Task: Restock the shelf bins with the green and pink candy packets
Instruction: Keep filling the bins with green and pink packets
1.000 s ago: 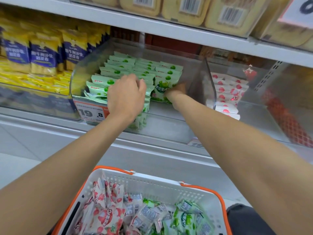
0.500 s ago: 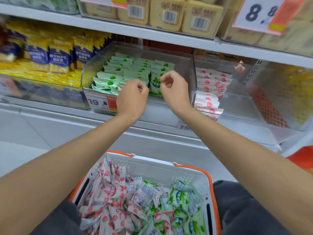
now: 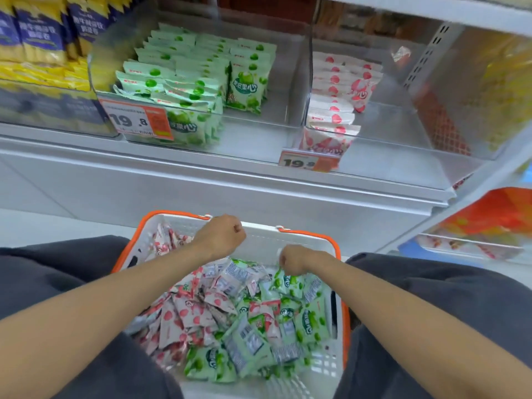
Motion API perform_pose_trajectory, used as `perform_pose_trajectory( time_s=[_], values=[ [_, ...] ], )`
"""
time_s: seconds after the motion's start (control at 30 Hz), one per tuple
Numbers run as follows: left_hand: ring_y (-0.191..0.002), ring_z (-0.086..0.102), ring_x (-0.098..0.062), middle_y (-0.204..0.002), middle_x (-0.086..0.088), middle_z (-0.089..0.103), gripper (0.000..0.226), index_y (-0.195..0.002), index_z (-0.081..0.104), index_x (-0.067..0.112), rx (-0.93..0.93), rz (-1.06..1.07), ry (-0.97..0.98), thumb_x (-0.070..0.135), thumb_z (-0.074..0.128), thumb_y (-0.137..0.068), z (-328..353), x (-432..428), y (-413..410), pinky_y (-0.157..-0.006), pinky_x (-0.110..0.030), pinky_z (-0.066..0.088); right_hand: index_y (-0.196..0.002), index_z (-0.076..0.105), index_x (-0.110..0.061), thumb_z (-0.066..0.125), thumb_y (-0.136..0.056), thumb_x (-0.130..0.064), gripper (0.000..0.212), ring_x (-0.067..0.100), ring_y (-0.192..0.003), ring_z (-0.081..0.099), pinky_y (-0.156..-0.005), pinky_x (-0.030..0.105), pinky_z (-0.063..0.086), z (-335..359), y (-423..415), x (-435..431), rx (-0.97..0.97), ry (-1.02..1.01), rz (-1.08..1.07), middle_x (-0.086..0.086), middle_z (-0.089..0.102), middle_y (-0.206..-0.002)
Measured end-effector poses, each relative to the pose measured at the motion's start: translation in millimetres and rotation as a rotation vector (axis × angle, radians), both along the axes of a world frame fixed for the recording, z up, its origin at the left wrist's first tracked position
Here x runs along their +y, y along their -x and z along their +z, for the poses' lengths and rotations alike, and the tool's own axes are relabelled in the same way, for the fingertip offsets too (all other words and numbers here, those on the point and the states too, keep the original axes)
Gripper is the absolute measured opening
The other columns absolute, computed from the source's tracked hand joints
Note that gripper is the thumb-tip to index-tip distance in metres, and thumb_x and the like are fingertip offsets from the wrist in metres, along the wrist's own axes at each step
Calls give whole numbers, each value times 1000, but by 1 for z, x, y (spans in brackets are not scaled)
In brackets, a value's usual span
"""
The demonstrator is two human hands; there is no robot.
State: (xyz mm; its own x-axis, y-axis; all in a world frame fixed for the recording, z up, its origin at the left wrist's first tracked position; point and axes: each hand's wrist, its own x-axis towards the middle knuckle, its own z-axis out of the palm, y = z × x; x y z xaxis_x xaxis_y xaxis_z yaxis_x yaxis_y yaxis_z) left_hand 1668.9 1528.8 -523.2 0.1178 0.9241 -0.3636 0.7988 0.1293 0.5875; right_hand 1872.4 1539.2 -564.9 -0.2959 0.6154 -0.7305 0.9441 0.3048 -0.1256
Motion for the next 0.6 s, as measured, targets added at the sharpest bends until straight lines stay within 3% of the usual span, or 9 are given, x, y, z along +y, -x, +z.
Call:
perform_pose_trajectory(
  time_s=[0.07,0.13,0.2,0.3,0.43,0.5,0.6],
  values=[
    [-60,57,-15,-84,-4,70,19,-83,66,8,8,-44,7,16,52,-94,-1,0,-2,-57,-30,49,-64,42,-6,46,-91,-1,28,21,-64,41,-68,35,38,-21,-18,-15,-205,141,85,7,43,-73],
    [-56,52,-9,-78,3,65,20,-80,65,12,13,-76,7,16,52,-94,-1,0,-2,-55,-26,42,-64,32,-10,50,-90,-3,33,22,-71,39,-68,34,36,-34,-33,-27,-309,232,124,3,36,-72],
    [-55,49,-8,-67,8,58,24,-71,61,15,20,-113,16,13,52,-93,-1,-1,-3,-56,-25,41,-80,46,-4,61,-88,-9,18,24,-79,48,-69,33,41,-35,-37,-36,-355,254,111,3,44,-81],
    [-62,51,-11,-67,7,57,26,-67,58,18,49,-160,39,13,51,-91,-2,-6,-5,-64,-30,48,-118,53,-7,71,-83,-19,41,23,-84,57,-68,34,46,-41,-41,-52,-344,250,204,2,55,-96],
    [-83,62,-18,-88,3,66,18,-76,61,20,71,-204,95,14,53,-91,-6,-8,-7,-78,-37,54,-125,42,-10,55,-85,8,46,23,-85,51,-62,29,43,-44,-42,-67,-30,118,-5,13,54,-113],
    [-93,63,-18,-105,0,65,8,-94,62,22,58,-228,170,16,58,-91,-6,-8,-7,-84,-35,53,-131,40,-13,51,-83,13,56,22,-82,51,-57,28,42,-28,-31,-62,156,113,-154,12,55,-108],
    [-129,47,-21,-143,-2,46,60,-140,45,15,34,-365,288,17,72,-87,2,-10,-8,-102,-29,41,-131,45,-18,53,-82,11,57,22,-87,56,-69,33,50,15,-9,-42,426,-34,-264,2,55,-97]
  ],
)
